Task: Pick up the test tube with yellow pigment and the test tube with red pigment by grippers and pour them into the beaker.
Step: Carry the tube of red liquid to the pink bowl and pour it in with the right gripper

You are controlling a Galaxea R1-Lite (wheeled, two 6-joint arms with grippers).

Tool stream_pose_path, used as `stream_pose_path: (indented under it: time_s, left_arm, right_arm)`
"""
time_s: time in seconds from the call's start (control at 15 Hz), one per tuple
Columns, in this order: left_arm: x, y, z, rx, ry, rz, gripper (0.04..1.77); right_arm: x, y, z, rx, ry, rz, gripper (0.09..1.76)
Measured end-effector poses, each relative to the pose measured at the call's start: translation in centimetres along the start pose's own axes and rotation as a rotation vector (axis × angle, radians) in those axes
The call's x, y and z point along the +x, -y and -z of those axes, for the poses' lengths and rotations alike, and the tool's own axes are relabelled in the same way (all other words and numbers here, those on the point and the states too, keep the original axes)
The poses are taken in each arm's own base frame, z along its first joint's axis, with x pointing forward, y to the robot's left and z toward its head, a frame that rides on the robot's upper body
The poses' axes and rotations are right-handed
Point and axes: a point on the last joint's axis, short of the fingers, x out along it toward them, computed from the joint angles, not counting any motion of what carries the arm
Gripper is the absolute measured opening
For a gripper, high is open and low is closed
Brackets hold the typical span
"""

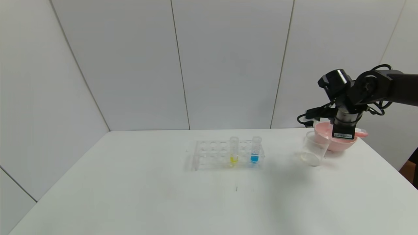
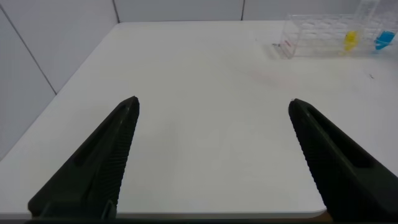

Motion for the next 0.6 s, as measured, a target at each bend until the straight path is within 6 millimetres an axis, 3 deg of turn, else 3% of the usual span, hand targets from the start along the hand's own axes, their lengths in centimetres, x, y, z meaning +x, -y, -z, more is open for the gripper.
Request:
stream_pose_path:
  time_s: [0.6]
  left_arm:
    - [0.0,0.0,0.0,0.0,0.0,0.0,1.72]
  right_arm:
    - [-0.13,-0.35,-0.79,-0.053,-0.06,0.043,0.49]
